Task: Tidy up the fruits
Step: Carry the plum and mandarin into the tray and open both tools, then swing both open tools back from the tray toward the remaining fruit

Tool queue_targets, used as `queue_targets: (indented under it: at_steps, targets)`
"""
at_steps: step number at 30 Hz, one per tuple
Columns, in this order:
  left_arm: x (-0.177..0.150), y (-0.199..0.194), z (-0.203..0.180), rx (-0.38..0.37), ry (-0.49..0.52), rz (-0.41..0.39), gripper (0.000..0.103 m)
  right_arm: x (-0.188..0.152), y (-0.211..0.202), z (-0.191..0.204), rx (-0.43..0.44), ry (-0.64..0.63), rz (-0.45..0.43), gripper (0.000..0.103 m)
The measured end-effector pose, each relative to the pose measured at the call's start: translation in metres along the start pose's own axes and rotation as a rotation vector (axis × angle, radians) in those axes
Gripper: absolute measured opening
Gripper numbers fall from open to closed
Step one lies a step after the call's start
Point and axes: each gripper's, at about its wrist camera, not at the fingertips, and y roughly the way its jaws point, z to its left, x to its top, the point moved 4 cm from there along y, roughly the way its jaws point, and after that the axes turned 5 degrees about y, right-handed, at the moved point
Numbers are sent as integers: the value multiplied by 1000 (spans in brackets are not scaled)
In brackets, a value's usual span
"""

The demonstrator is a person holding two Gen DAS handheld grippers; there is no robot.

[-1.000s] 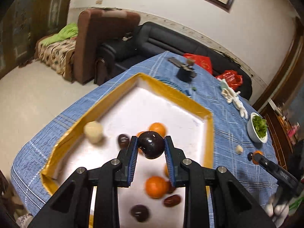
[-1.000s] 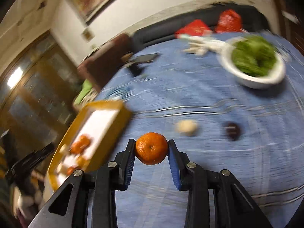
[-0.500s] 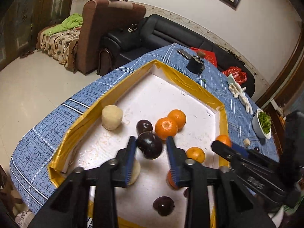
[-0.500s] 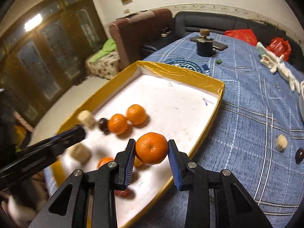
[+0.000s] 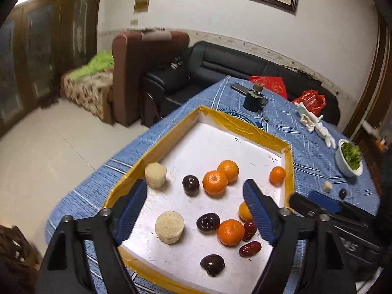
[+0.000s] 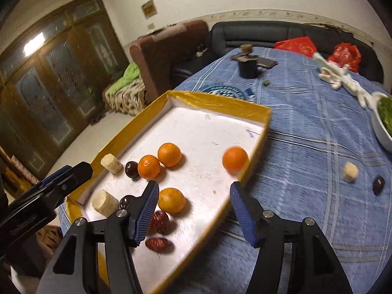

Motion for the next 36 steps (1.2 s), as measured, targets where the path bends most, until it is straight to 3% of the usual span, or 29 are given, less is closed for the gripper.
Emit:
queue_targets:
  at_steps: [6,13,36]
  targets:
    - [-2,-10,-29,-19,83,-13,82,-17,-24,-29,-4,112,-26,71]
    - [-4,-23,-54,-28,148,-31,83,-28,-36,-42,-21,137,-30,71]
    - [-11,-35,-71,-61,182,-15,84,-46,-52,-56,-24,180,-34,73]
